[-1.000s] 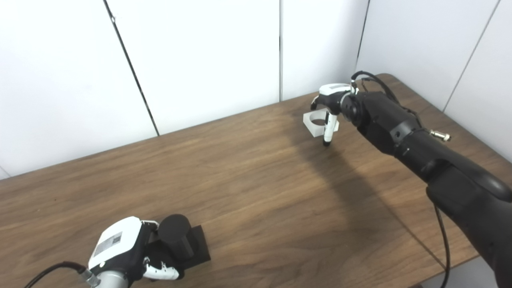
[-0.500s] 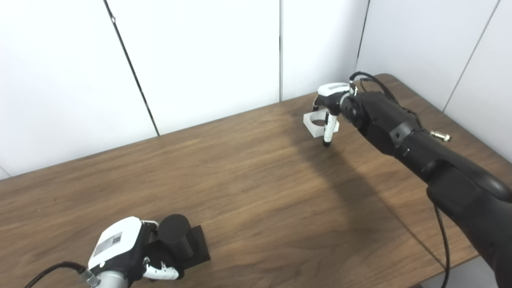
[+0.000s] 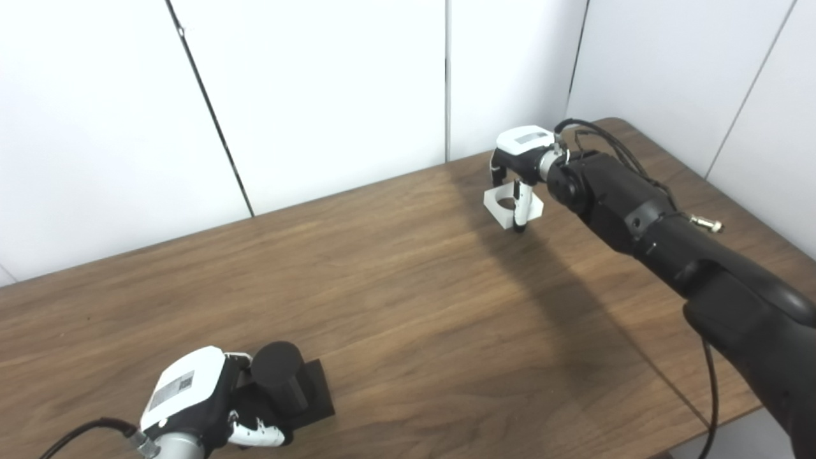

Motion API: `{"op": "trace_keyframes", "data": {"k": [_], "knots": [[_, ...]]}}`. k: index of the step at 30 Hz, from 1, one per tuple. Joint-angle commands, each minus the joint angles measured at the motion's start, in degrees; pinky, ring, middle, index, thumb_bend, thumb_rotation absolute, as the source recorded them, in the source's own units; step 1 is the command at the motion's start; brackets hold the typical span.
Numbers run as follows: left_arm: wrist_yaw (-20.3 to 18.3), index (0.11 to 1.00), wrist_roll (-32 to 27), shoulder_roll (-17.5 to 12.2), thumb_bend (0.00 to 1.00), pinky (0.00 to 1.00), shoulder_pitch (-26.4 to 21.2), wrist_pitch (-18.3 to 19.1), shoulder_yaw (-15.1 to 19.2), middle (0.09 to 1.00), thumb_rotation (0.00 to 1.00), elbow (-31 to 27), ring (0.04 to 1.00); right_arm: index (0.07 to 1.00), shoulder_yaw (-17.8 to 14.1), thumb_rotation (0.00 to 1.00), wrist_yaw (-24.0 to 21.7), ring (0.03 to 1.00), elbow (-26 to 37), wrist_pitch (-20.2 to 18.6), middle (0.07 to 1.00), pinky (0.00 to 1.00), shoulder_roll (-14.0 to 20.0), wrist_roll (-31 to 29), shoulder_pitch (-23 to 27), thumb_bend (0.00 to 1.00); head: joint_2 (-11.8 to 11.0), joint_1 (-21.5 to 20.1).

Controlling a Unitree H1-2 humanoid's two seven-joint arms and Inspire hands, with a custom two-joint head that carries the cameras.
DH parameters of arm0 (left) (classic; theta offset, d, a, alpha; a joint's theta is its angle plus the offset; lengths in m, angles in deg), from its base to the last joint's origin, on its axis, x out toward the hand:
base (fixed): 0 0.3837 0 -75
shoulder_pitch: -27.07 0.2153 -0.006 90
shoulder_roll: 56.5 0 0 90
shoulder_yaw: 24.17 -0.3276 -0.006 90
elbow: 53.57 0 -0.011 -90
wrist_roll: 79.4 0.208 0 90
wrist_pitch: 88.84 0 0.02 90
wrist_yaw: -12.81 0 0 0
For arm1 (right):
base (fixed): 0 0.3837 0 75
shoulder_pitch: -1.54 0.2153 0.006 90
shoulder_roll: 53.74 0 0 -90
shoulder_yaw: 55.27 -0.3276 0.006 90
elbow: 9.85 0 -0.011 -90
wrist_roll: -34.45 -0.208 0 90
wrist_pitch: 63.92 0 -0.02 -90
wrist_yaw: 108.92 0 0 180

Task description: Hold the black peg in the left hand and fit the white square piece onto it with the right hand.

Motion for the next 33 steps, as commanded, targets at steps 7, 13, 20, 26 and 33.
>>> {"op": "trace_keyframes", "data": {"k": [7,13,20,26,33], "knots": [[-2.6,0.488,2.3,-0.2,0.52,0.82,1.4,0.2,-0.3,0.833,0.06,0.1,0.883,0.482,-0.5,0.13,3.6,0.802,-0.8,1.0,0.712,0.80,0.9,1.9,0.1,0.53,0.2,0.7],[-1.9,0.486,2.8,1.0,0.52,0.83,1.7,0.3,-0.4,0.829,0.05,0.0,0.881,0.483,-1.2,0.13,0.8,0.844,3.6,1.8,0.742,0.90,1.8,0.8,-0.8,0.52,1.0,3.6],[-1.9,0.490,4.9,2.7,0.52,0.81,1.4,-0.1,-1.4,0.823,0.05,0.6,0.868,0.483,-0.4,0.14,-11.5,0.845,21.2,-0.2,0.759,0.99,1.2,2.6,-0.6,0.53,2.6,9.8],[-1.5,0.486,7.7,4.7,0.52,0.81,1.3,-0.7,-2.8,0.825,0.05,1.5,0.865,0.483,-1.2,0.14,-19.0,0.836,36.1,0.3,0.751,1.00,-1.4,2.4,-0.8,0.53,3.4,14.3],[-1.3,0.484,9.2,6.8,0.52,0.82,1.3,-0.5,-2.9,0.831,0.05,2.5,0.874,0.481,-2.4,0.14,-23.4,0.827,45.6,1.4,0.744,1.00,-4.8,1.8,-1.0,0.53,2.9,15.7]]}}
